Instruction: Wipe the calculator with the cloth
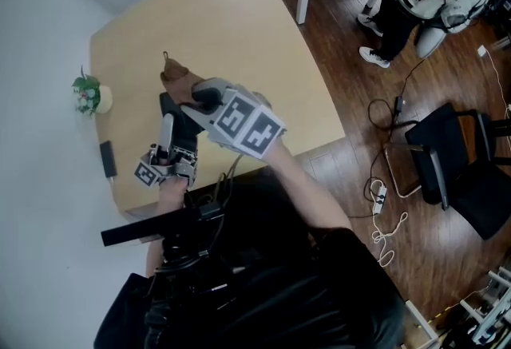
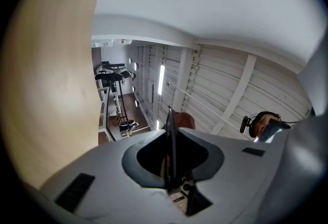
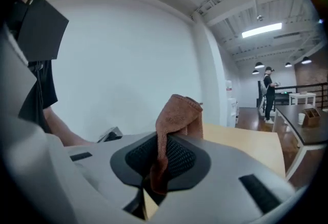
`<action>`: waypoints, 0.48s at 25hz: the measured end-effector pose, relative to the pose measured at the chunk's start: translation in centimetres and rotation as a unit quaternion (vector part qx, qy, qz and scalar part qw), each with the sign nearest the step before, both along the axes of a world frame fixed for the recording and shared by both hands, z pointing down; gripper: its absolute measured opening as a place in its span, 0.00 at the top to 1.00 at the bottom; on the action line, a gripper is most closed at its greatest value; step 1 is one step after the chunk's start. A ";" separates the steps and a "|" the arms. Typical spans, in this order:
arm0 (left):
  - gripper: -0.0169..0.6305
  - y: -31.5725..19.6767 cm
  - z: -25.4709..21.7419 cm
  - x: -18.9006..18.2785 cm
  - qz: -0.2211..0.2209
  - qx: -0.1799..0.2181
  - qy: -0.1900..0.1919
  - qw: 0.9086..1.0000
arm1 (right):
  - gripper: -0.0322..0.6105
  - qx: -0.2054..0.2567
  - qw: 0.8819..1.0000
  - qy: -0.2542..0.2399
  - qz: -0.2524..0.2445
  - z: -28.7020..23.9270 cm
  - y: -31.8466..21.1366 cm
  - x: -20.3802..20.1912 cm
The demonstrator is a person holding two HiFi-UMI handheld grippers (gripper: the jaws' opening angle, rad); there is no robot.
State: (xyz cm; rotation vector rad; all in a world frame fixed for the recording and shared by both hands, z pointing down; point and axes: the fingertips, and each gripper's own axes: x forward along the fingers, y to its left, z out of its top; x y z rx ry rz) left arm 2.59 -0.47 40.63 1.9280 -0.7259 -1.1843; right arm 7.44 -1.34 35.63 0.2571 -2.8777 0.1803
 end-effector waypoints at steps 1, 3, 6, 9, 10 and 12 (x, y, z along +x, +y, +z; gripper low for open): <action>0.88 -0.1 -0.1 -0.2 -0.004 0.000 0.002 1.000 | 0.88 0.002 1.000 0.014 -0.015 0.7 1.3 -0.3; 0.88 -0.3 -0.5 -0.7 -0.010 0.003 0.006 1.000 | 0.88 -0.002 0.998 0.039 -0.041 2.6 3.9 -0.7; 0.88 -0.5 -0.7 -1.1 -0.020 0.001 0.008 1.000 | 0.88 -0.032 0.993 0.078 -0.080 6.1 7.9 -0.5; 0.88 -0.5 -0.6 -1.1 -0.024 -0.001 0.009 1.000 | 0.88 -0.077 0.988 0.095 -0.099 8.5 9.8 0.8; 0.88 -0.5 -0.5 -1.0 -0.024 -0.002 0.006 1.000 | 0.88 -0.089 0.988 0.086 -0.092 8.3 9.5 1.5; 0.88 -0.4 -0.2 -0.7 -0.023 -0.006 0.002 1.000 | 0.88 -0.089 0.993 0.057 -0.060 6.5 7.3 2.8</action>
